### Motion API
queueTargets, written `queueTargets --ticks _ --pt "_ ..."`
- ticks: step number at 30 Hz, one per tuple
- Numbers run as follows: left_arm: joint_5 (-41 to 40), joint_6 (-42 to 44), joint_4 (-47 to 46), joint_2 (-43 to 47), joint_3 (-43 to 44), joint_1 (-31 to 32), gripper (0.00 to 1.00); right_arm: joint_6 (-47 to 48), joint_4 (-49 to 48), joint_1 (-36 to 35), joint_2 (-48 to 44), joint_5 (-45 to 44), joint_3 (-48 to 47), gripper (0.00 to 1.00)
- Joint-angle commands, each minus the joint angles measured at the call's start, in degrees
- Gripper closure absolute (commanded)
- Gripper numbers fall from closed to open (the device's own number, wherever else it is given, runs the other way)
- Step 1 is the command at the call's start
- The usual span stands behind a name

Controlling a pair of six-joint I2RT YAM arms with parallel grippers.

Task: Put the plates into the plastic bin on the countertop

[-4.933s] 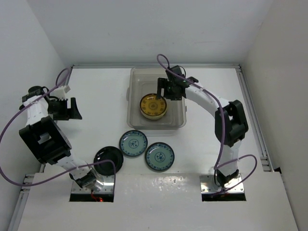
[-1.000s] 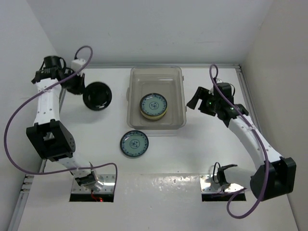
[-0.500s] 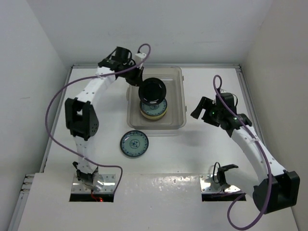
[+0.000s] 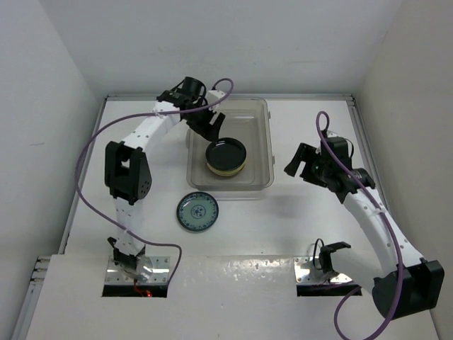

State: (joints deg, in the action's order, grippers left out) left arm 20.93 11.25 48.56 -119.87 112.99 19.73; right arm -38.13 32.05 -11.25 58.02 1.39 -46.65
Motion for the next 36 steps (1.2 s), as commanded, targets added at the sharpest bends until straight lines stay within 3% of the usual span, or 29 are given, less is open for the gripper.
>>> queueTargets --ticks 1,3,4,5,6,7,9,10,12,13,18,22,26,27,30,32,36 --pt "-2.83 2.03 1.02 11.65 -2.93 -2.22 0.2 1.3 -0.32 0.26 -0.54 -0.86 -2.65 0.17" --pt "-1.15 2.03 -1.08 21.02 -13.37 -6.08 0.35 1.22 0.2 0.26 -1.15 -0.77 -1.78 0.17" --pt "-1.15 0.89 -4.92 24.57 -18.28 -7.15 0.58 1.13 0.03 0.26 -1.94 -0.77 -1.43 0.17" --pt "-1.15 0.01 -7.14 27.91 -23.55 -7.94 0.67 0.95 -0.15 0.26 -2.82 -0.86 -1.07 0.17" --pt "-2.2 0.0 -8.2 30.81 -33.0 -8.64 0.75 0.86 -0.5 0.09 -3.0 -0.95 0.23 0.17" --pt "-2.82 -0.6 -8.91 35.19 -37.01 -8.65 0.78 0.86 -0.41 0.08 -3.09 -0.95 0.68 0.17" --pt "-2.04 -4.03 -9.62 38.73 -46.4 -9.35 0.76 0.6 -0.15 0.0 -4.4 -1.12 1.3 0.17" --pt "-1.16 -5.69 -11.88 42.23 -49.5 -10.14 0.6 0.69 -0.15 0.0 -4.49 -1.12 1.39 0.17" --pt "2.87 -9.13 -15.14 45.85 -58.53 -10.67 0.43 0.34 -0.24 -0.09 -4.75 -0.78 1.65 0.17" --pt "2.89 -10.01 -16.46 47.26 -60.59 -10.67 0.41 0.34 0.11 -0.27 -5.02 -0.77 1.48 0.17" --pt "2.89 -12.73 -17.18 46.05 -61.76 -10.67 0.51 0.6 1.87 -0.36 -6.07 -1.21 0.51 0.17" --pt "4.03 -17.13 -15.95 38.25 -60.52 -11.2 0.62 1.13 3.8 -0.27 -8.97 -3.41 0.86 0.17" --pt "3.78 -20.64 -14.72 35.42 -60.52 -9.89 0.57 1.57 5.21 -0.44 -10.47 -5.52 0.95 0.16" --pt "3.77 -24.91 -14.72 35.41 -60.52 -9.88 0.55 1.65 5.39 -0.27 -10.38 -5.78 0.95 0.16" --pt "2.99 -30.3 -14.72 35.93 -65.78 -12.17 0.52 1.65 6.09 -0.18 -10.29 -6.13 0.51 0.16" --pt "1.48 -30.84 -14.72 36.47 -68.6 -12.17 0.47 1.74 6.35 -0.27 -9.77 -6.4 -0.01 0.16" --pt "0.08 -31.99 -15.77 35.06 -71.76 -12.17 0.47 2.27 6.53 -0.27 -8.19 -6.4 -1.07 0.15"
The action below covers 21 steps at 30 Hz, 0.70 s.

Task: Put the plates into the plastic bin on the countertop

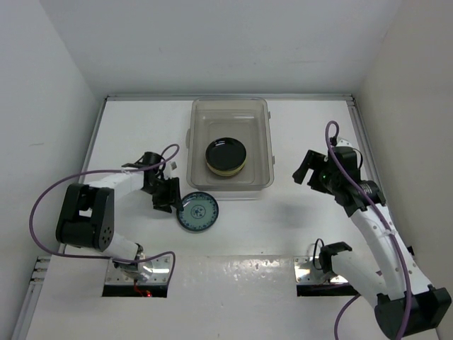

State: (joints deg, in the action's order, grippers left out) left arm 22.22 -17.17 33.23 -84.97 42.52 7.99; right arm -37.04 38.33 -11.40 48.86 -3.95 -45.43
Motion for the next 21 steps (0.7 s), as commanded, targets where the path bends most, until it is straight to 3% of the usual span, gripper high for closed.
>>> queueTargets --ticks 1,6,9,10,11,15,17,21 --pt "-1.21 -4.1 -2.02 -0.63 -2.35 -0.43 0.47 1.18 0.17 0.06 1.41 -0.89 -2.73 0.15" --pt "0.46 -4.63 -5.72 -3.1 -4.55 1.59 0.64 1.44 -0.53 -0.03 3.08 -1.06 -3.79 0.15" --pt "0.63 -5.94 -7.92 -4.76 -5.08 1.59 0.82 1.96 -0.53 0.15 3.52 -1.33 -4.23 0.15" --pt "-0.15 -6.56 -8.53 -5.9 -5.08 1.59 0.95 1.79 -0.62 -0.03 3.52 -1.33 -4.32 0.15" --pt "-0.68 -6.56 -8.54 -6.43 -5.08 0.98 1.0 1.97 -0.53 0.23 3.61 -1.68 -4.23 0.15" --pt "-4.01 -5.16 -4.16 -6.96 -2.29 -2.79 1.0 2.41 -0.36 0.59 3.87 -2.03 -4.32 0.14" --pt "-1.4 -4.11 -1.96 -6.96 -0.35 -4.12 1.0 2.41 -0.53 0.68 3.96 -1.95 -4.32 0.14" --pt "-4.1 4.92 13.14 -9.07 10.89 -4.12 1.0 3.11 -1.24 0.59 5.1 -1.24 -5.02 0.13"
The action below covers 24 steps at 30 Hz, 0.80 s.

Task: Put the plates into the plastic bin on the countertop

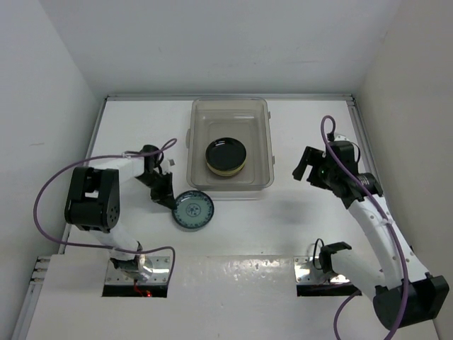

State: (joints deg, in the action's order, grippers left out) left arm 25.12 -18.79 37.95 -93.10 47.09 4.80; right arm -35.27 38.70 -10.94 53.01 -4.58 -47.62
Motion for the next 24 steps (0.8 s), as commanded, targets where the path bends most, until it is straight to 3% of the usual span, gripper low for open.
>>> queueTargets --ticks 1,4,9,13,17,21,24 --pt "-9.46 8.14 11.06 -2.07 10.52 -2.06 1.0 1.25 -1.78 0.48 1.3 -0.43 -3.44 0.13" --pt "-15.33 10.18 18.02 -3.14 16.34 -7.66 1.0 1.17 -2.48 0.39 2.79 0.45 -4.94 0.13" --pt "-14.23 14.21 25.23 -10.33 31.28 -18.14 1.0 1.07 -4.86 0.31 5.87 1.77 -5.65 0.13" --pt "-8.88 12.55 21.74 -12.19 44.03 -25.09 1.0 0.55 -6.26 0.39 8.24 2.82 -6.0 0.13" --pt "-0.81 7.73 11.37 -8.86 55.19 -21.95 1.0 0.37 -7.67 0.48 9.91 4.05 -6.08 0.13" --pt "6.58 4.64 2.57 -7.71 58.1 -9.33 1.0 0.11 -8.2 0.39 10.53 4.32 -6.26 0.13" --pt "5.9 4.11 1.25 -10.59 58.64 -2.71 1.0 0.02 -7.76 0.39 10.44 4.23 -6.0 0.13"
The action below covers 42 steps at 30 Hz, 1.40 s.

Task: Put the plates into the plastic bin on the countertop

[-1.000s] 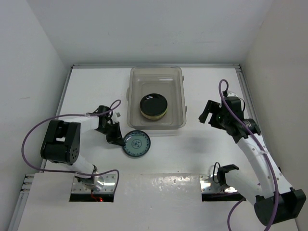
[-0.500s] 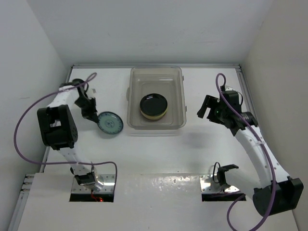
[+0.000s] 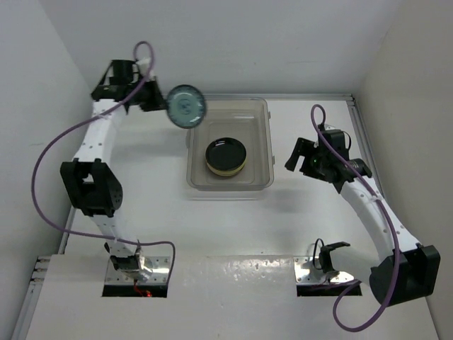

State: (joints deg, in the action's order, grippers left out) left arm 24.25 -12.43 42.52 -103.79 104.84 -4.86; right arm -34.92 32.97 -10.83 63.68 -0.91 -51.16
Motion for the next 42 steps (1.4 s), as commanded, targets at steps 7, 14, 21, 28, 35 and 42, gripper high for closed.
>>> queueTargets --ticks 7,14,21,28,35,42 --pt "10.55 -0.58 -1.4 -11.16 0.28 18.03 1.0 -0.24 0.6 0.19 -3.73 -0.76 -0.97 0.13" --pt "5.03 1.26 -0.86 -13.02 -0.95 21.2 0.97 -0.24 2.62 0.28 -7.43 -2.17 0.27 0.13" --pt "3.18 6.88 2.12 -14.78 0.63 24.46 0.31 0.2 4.03 0.37 -9.45 -3.05 0.0 0.1" --pt "-6.49 8.12 3.97 -7.32 6.77 24.91 0.11 4.24 9.29 0.46 -8.93 -4.1 -3.6 0.0" --pt "-14.2 14.26 6.25 9.11 6.45 10.42 0.0 6.87 14.31 0.55 -12.61 -13.76 -7.29 0.0" --pt "-19.34 20.95 8.19 22.29 -10.57 -10.74 0.0 11.36 20.19 0.63 -16.22 -22.11 -14.65 0.0"
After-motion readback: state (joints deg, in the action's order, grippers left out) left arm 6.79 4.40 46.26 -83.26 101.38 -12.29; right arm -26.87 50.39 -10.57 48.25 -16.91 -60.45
